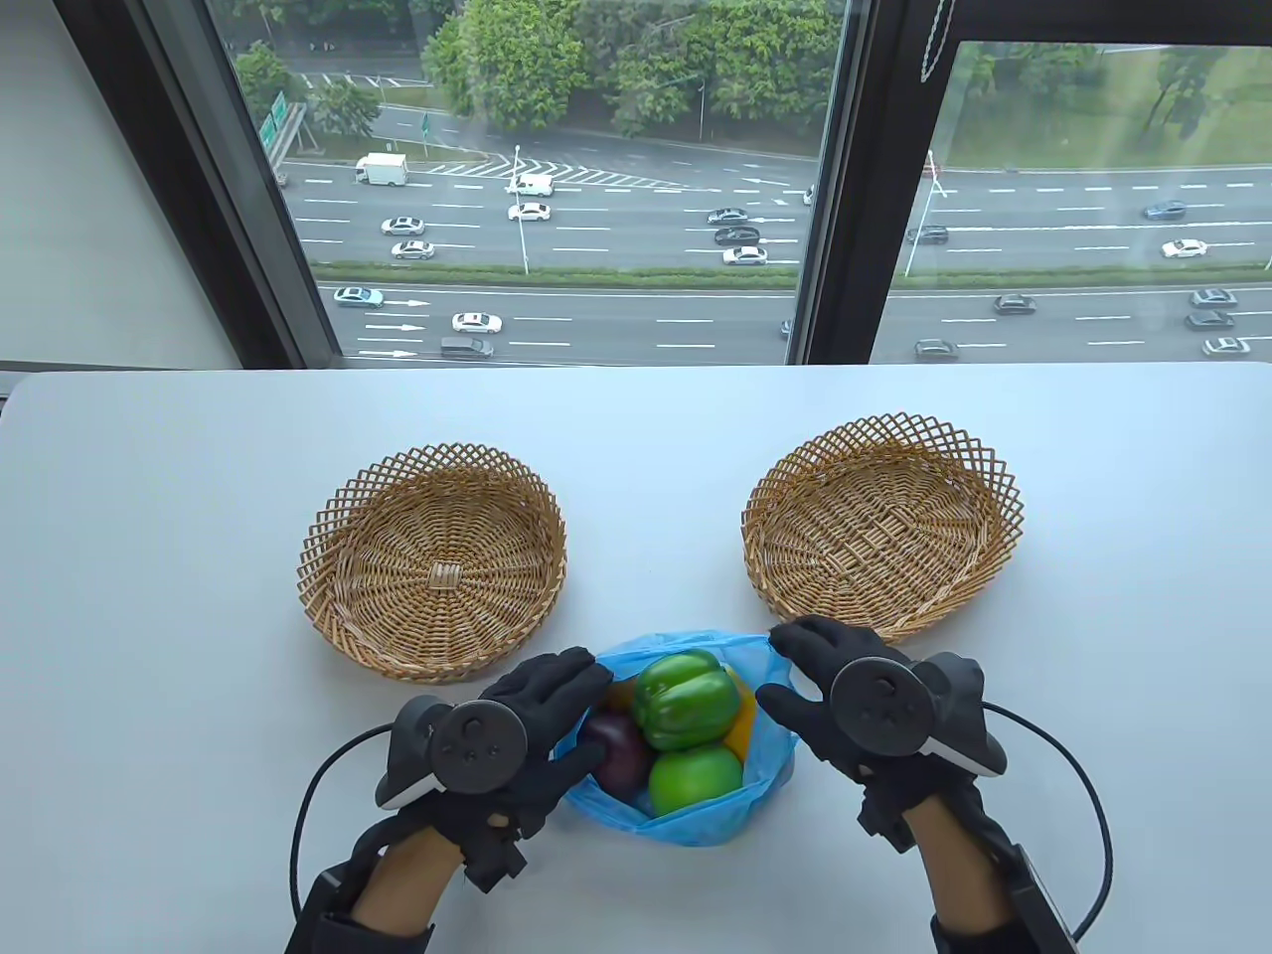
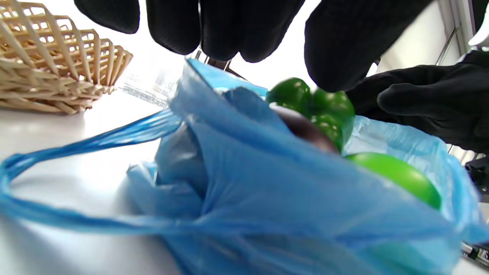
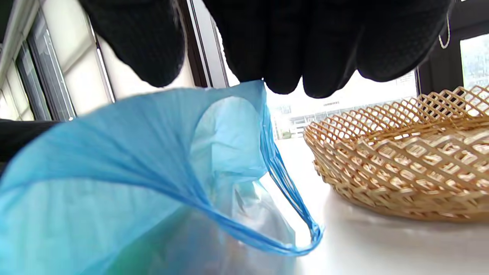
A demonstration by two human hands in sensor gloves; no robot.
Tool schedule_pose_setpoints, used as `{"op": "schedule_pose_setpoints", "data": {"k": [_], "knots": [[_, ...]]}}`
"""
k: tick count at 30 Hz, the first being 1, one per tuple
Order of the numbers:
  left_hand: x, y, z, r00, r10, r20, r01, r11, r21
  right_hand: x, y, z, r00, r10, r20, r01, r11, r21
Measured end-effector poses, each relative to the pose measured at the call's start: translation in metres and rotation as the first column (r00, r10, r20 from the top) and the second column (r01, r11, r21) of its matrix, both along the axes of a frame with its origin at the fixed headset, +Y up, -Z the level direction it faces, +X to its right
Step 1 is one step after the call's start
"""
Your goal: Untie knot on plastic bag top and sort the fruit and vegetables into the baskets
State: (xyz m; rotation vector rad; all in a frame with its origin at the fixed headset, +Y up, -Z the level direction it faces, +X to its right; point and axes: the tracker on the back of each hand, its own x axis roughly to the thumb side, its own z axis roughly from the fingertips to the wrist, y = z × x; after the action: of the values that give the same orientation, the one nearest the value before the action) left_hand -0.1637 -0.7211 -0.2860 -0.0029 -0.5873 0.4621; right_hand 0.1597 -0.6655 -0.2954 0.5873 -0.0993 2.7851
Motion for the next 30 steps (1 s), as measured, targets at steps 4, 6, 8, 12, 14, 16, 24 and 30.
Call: {"op": "schedule_pose_setpoints", "data": {"k": [4,6,8,12,14,16,24,30], "knots": [[0.002,-0.011,-0.004,0.999,-0.030,0.020,0.032,0.994,-0.103,-0.002,-0.024,-0.013,0.996,0.084,-0.009,-0.085,0.987,-0.138],[0.002,-0.016,-0.006,0.999,-0.033,0.024,0.036,0.988,-0.148,-0.001,-0.035,-0.019,0.996,0.088,-0.001,-0.087,0.980,-0.181],[0.001,-0.019,-0.008,0.999,-0.033,0.027,0.037,0.982,-0.186,0.000,-0.042,-0.023,0.999,0.046,-0.009,-0.047,0.973,-0.226],[0.001,-0.027,-0.012,1.000,-0.003,0.031,0.011,0.964,-0.264,0.004,-0.056,-0.030,0.996,-0.085,-0.004,0.079,0.939,-0.336],[0.001,-0.032,-0.014,0.999,0.017,0.034,-0.005,0.948,-0.317,0.004,-0.061,-0.033,0.996,-0.085,0.004,0.081,0.929,-0.362],[-0.001,-0.035,-0.016,0.999,0.040,0.024,-0.029,0.933,-0.359,0.004,-0.067,-0.036,0.998,-0.062,0.005,0.058,0.912,-0.406],[-0.007,-0.037,-0.020,0.996,0.092,0.005,-0.083,0.916,-0.393,0.006,-0.069,-0.039,0.999,-0.010,0.040,0.027,0.900,-0.436],[-0.011,-0.020,-0.016,0.992,0.126,-0.016,-0.125,0.951,-0.281,0.019,-0.032,-0.026,0.991,-0.086,0.106,0.111,0.957,-0.267]]}}
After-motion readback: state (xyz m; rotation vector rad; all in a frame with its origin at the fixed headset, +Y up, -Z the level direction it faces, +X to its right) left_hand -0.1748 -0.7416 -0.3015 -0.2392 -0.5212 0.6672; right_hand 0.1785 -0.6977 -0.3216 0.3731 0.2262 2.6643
